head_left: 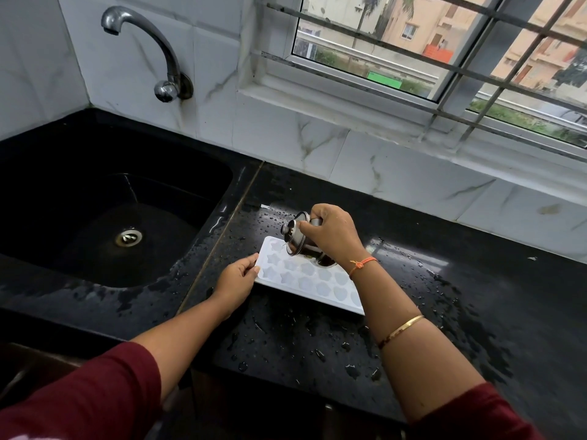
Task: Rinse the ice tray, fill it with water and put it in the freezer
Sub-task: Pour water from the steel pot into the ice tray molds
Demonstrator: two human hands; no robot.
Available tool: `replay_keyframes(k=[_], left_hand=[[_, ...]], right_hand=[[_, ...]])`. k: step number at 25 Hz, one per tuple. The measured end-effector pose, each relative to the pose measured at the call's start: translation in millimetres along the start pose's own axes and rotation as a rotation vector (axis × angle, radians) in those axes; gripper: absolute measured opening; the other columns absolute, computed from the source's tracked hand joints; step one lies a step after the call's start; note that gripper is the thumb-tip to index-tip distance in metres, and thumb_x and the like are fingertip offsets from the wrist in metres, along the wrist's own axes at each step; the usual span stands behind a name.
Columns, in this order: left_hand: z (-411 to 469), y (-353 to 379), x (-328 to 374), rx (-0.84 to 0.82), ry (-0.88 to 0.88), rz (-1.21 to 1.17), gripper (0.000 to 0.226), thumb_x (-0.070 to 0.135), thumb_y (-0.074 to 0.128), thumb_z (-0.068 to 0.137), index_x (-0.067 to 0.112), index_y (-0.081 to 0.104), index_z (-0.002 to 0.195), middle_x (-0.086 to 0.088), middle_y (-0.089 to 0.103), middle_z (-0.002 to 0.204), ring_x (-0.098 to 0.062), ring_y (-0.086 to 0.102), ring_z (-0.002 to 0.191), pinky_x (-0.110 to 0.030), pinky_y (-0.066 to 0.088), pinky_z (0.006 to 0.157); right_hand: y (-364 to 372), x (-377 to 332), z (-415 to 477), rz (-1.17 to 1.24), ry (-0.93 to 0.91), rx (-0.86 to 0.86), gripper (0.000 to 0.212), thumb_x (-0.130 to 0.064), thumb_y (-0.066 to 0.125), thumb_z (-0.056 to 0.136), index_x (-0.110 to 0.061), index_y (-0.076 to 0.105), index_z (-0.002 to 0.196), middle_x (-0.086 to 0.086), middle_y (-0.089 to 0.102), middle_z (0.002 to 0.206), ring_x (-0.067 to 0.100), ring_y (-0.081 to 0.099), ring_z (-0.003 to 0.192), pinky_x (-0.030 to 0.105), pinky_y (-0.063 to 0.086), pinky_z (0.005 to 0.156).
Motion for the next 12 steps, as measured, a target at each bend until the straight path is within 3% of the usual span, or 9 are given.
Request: replay_keyframes(k=[4,6,12], left_hand=[[0.8,-0.9,-0.7,0.000,0.000,0.004,0.040,0.006,0.048,0.094,0.004,0.048,0.134,-0.007,0.050,0.140,-0.018,0.046,0.130,-0.023,0.031,0.107],[0.3,-1.3,0.0,-0.003,0.000,0.005,0.040,0.006,0.048,0.094,0.004,0.048,0.134,-0.007,0.051,0.139,-0.018,0.046,0.130,-0.024,0.032,0.107],[-1.8,-1.5,1.2,-0.001,-0.002,0.007,0.041,0.005,0.048,0.094,0.002,0.047,0.134,-0.008,0.051,0.139,-0.019,0.047,0.129,-0.023,0.033,0.105]], right_hand=[[-4.5,1.8,-3.7,0.024,-0.004,-0.055,0.044,-0.017,0.063,0.082,-0.019,0.031,0.051,-0.004,0.037,0.055,0.011,0.034,0.056,0.025,0.034,0.058],[-3.3,0.8,-6.4,0.018,-0.022,-0.090,0.045,-0.016,0.064,0.081,-0.019,0.031,0.050,-0.004,0.036,0.053,0.011,0.032,0.053,0.024,0.030,0.052],[4.7,-5.5,-12.6,-0.032,-0.064,-0.200,0.044,-0.016,0.065,0.082,-0.019,0.033,0.051,-0.003,0.039,0.055,0.011,0.035,0.053,0.025,0.033,0.053]])
Point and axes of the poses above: each hand's wrist, its own z-axis towards the middle knuckle, its own y-axis out of the palm, x = y × z, the point moved 5 cm from there along z, towards the middle knuckle
